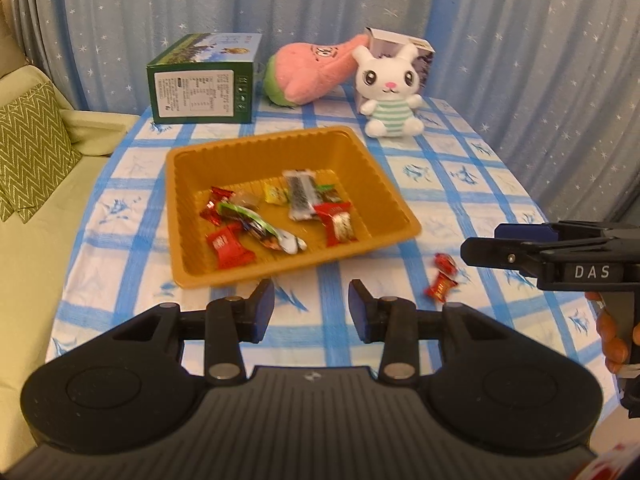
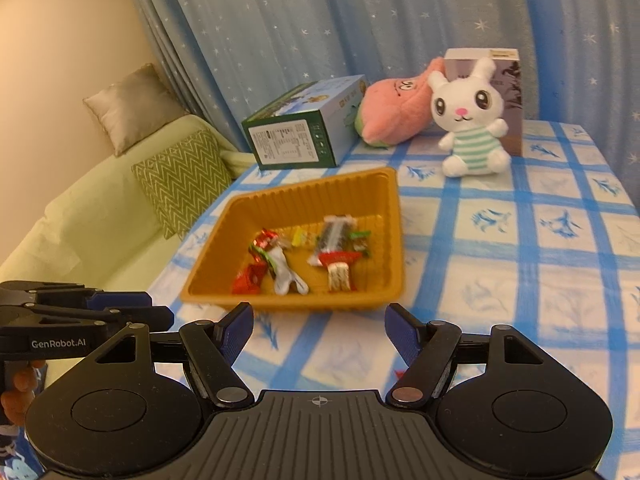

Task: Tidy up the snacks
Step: 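Open both grippers in the orange tray and withdraw toward the red candies, then move the left gripper to the red candy packet and grasp it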

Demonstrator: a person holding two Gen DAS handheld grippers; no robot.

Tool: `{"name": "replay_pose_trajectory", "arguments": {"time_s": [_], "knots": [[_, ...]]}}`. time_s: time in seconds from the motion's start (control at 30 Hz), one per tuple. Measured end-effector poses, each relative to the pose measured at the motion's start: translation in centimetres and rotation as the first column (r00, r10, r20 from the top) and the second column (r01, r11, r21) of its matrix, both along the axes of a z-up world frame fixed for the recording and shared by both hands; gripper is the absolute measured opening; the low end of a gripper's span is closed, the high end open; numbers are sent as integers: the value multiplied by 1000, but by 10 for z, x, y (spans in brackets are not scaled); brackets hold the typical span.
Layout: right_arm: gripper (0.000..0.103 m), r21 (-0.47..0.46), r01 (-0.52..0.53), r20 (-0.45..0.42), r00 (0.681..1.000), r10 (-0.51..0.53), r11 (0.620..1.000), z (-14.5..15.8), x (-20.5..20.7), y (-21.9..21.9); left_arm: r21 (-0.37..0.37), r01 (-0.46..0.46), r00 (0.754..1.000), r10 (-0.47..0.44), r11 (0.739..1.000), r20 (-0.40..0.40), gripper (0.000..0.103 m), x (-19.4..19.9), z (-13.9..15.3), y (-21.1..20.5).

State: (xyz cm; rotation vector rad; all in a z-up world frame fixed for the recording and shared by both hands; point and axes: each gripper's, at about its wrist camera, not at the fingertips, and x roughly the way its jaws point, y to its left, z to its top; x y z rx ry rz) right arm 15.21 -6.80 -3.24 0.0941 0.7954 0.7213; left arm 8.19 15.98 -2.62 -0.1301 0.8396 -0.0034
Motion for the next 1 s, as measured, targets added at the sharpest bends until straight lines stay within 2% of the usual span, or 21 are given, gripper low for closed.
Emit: {"name": "replay_pose_trajectory", "arguments": {"time_s": [0.33,0.53,1.0], "knots": [[73,-49,23,-16,1000,-24,999,-13,-27,-50,-4,30,999,-30,1000,-31,37,-22,-12,-45],[73,-81,46,-37,998,-49,996,-26,-35,-76,19,61,998,-61,998,-33,37,-26,-18,-70],[73,-150,68,-66,995,-79,986,-50,-44,-112,35,114,992,-112,993,-52,38,-33,-33,-108]]}}
